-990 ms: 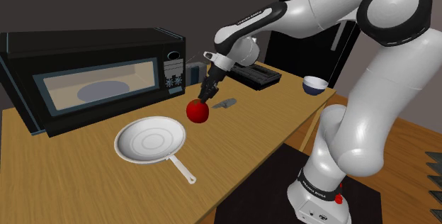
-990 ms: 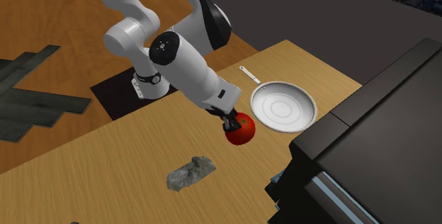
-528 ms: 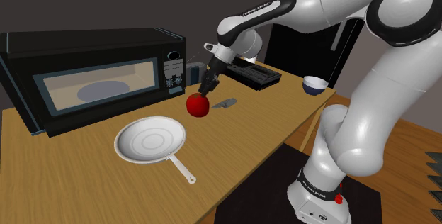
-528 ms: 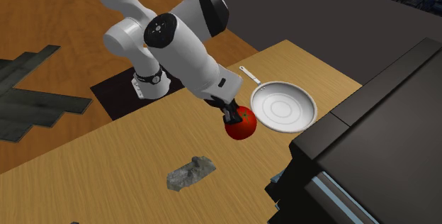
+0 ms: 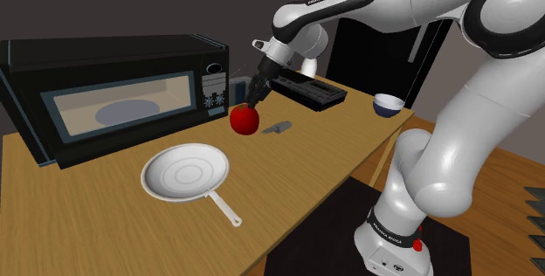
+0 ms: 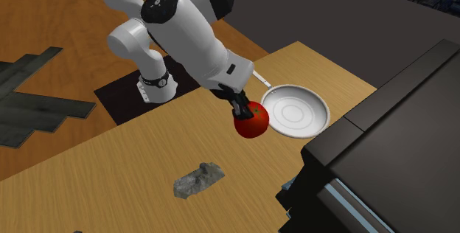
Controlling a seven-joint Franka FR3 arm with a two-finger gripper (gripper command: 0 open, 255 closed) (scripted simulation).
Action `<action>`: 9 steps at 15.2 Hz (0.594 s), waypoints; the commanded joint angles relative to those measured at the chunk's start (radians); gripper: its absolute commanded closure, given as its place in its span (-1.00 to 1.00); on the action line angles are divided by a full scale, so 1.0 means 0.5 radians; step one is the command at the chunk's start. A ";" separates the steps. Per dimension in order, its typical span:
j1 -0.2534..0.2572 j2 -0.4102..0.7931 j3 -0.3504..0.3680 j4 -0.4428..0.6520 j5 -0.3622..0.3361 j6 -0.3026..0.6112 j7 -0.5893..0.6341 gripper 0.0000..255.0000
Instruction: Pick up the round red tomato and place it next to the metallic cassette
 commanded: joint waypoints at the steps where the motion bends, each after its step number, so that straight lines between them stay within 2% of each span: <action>1: -0.007 -0.021 0.004 0.033 -0.026 -0.047 0.032 1.00; 9: -0.022 -0.081 0.023 0.184 -0.104 -0.231 0.149 1.00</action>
